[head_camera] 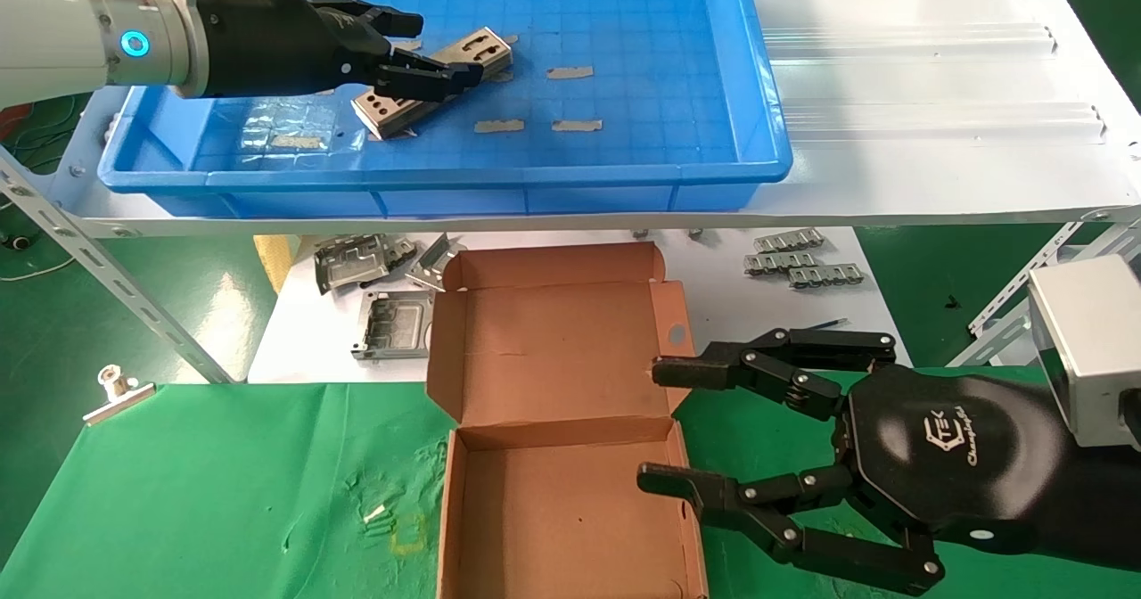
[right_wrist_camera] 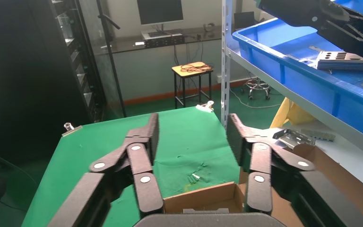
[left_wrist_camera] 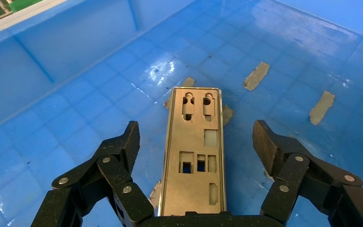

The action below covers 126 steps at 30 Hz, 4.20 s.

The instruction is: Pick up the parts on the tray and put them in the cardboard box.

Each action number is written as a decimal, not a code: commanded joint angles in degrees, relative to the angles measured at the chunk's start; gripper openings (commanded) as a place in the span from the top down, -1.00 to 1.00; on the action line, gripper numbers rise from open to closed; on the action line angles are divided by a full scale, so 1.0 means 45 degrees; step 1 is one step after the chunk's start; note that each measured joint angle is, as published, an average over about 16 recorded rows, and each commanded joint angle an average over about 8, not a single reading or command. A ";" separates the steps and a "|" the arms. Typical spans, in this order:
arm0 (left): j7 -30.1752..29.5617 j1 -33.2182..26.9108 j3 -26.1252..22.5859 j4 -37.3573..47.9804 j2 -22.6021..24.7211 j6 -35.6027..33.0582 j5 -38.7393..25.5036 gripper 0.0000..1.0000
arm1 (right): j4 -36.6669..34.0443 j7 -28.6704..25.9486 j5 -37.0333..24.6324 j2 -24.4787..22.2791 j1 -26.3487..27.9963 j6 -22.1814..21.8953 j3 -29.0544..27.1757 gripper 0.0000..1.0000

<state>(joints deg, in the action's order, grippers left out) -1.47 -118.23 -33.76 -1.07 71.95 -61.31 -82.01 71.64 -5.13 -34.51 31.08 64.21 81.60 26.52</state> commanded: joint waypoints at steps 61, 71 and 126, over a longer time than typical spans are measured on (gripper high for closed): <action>0.0224 -0.0581 0.0122 -0.0010 -0.0190 -0.0771 0.0182 1.00 | 0.0000 0.0000 0.0001 0.0000 0.0000 0.0000 0.0001 -1.00; 0.0824 -0.0717 0.0429 -0.0444 -0.0888 -0.5208 0.0712 1.00 | 0.0000 0.0000 0.0001 0.0000 0.0000 0.0000 0.0001 -1.00; 0.5790 0.8070 -0.2466 -0.4226 -0.0077 -0.2485 0.2697 -1.00 | 0.0000 0.0001 0.0001 -0.0001 0.0001 -0.0001 0.0002 -1.00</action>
<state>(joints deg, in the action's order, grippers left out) 23.68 -82.14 -44.69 -20.07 71.37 -73.45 -69.49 71.64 -5.13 -34.50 31.08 64.21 81.60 26.53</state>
